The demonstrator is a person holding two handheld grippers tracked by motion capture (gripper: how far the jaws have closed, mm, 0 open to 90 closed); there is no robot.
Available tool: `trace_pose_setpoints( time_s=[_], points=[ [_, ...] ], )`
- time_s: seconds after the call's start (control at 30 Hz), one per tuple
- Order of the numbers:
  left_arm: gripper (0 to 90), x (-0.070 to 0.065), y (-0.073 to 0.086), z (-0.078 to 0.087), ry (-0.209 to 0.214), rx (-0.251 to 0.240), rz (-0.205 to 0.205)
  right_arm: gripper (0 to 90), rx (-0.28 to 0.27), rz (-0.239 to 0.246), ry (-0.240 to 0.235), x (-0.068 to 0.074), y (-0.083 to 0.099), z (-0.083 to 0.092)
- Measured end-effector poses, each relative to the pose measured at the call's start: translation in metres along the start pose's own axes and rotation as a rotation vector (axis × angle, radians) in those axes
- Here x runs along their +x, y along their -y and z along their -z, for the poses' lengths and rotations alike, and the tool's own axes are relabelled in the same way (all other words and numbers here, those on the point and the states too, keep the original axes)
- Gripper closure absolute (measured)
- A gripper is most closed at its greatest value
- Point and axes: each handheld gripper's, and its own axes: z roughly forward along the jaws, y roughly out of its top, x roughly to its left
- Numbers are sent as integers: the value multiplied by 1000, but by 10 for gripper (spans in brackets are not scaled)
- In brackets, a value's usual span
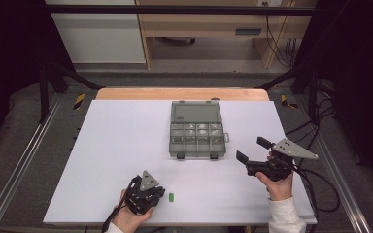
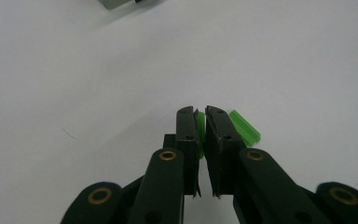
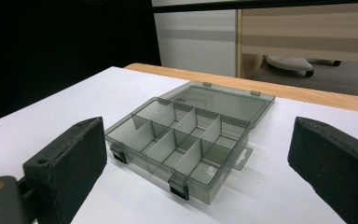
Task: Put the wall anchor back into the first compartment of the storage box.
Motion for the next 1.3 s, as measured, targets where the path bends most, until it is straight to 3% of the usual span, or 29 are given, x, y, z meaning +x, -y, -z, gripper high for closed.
trace_pose_setpoints(
  time_s=[0.37,0.77,0.87,1.3],
  points=[
    [835,12,-16,10,-2,-48,5,44,4,3,9,0,0,-1],
    [836,24,-53,18,9,-129,-8,38,13,3,12,-1,1,-2],
    [837,28,-64,17,24,-155,-18,34,15,4,13,-1,1,-2],
    [837,50,-105,1,35,-188,-21,31,19,1,14,-1,1,-2]
  ],
)
